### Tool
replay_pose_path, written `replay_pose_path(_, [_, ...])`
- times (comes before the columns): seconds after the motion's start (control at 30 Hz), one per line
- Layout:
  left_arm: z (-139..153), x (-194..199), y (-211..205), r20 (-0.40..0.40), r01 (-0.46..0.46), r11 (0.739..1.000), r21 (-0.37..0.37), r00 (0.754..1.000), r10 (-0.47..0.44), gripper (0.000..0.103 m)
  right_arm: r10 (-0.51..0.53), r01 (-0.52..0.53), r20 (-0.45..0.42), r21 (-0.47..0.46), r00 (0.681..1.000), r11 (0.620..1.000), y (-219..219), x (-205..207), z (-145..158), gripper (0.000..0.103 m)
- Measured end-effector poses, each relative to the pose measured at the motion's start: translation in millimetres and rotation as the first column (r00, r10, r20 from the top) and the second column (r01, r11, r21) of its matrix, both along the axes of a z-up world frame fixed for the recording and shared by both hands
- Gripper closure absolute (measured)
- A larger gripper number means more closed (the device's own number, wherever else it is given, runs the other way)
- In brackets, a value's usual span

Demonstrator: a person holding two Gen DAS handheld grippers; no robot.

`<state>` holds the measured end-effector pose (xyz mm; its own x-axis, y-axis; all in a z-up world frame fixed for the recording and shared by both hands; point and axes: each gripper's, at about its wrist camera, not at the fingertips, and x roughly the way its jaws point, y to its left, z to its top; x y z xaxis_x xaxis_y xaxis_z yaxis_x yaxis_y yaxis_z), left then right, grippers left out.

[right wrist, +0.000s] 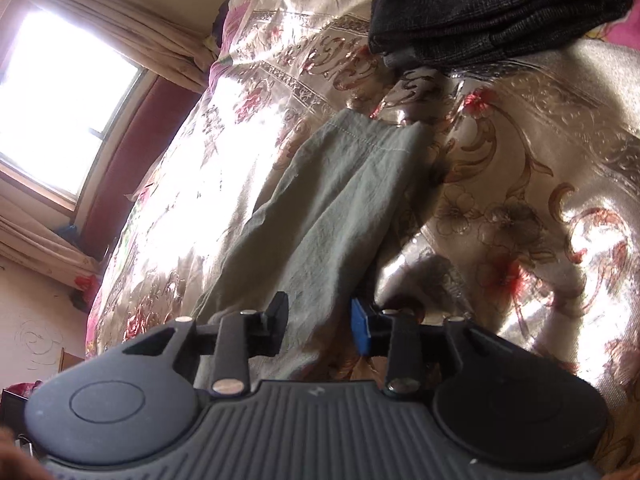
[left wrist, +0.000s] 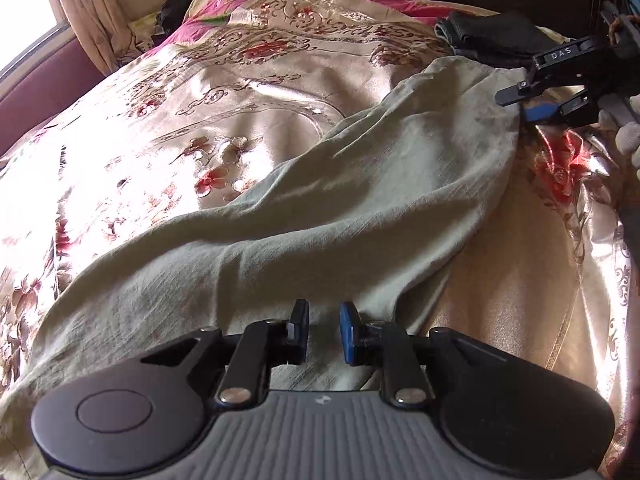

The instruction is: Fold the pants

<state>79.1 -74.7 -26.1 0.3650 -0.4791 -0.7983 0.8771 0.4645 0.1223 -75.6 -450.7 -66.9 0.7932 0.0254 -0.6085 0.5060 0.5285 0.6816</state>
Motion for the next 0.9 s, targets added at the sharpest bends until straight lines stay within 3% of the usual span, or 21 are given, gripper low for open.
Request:
replay_pose_path(0.17, [14.4,-5.1,-22.5,0.024,0.056,0.996,-0.076,0.998,-0.054,0.069,0.002,-0.004,0.043,0.042,0.999,0.999,3.6,4.9,1.8,0.057])
replay_pose_path(0.3, [16.1,14.5,-73.5,0.037,0.131,0.980,-0.147,0.991,-0.127,0.068,0.026,-0.027,0.044,0.029,0.999,0.999,4.9,7.5,-1.7,0.057])
replay_pose_path(0.43, [1.9,47.7,-130.5,-0.148,0.155,0.960,-0.233,0.970,-0.193,0.068,0.015,-0.020,0.069,0.076,0.998,0.997,-3.3,14.4,-9.1,0.057])
replay_pose_path(0.5, [-9.3,61.4,-153.4,-0.171,0.150,0.963,-0.224,0.967,-0.190,0.062,-0.003,-0.005,0.093,0.087,0.996,0.996,-7.0,5.2,-8.0,0.057])
replay_pose_path(0.57, [-24.6,71.1,-173.1,-0.112,0.145,0.977,-0.154,0.980,-0.163,0.058,0.003,-0.018,0.114,0.138,0.994,0.990,-9.1,-4.3,-11.9,0.057])
replay_pose_path(0.6, [-27.9,74.4,-177.3,-0.094,0.144,0.978,-0.153,0.983,-0.160,0.061,0.008,-0.025,0.114,0.151,0.993,0.988,-8.4,-6.4,-12.8,0.057])
replay_pose_path(0.7, [-28.8,79.8,-191.8,0.055,0.101,0.989,-0.109,0.994,-0.095,0.063,0.055,-0.067,0.110,0.100,0.992,0.993,-3.2,-7.7,-4.8,0.057])
replay_pose_path(0.9, [-17.5,73.9,-180.1,0.103,0.055,0.994,-0.097,0.994,-0.045,0.063,0.022,-0.030,0.076,0.096,0.997,0.995,-3.8,-2.7,-13.9,0.059])
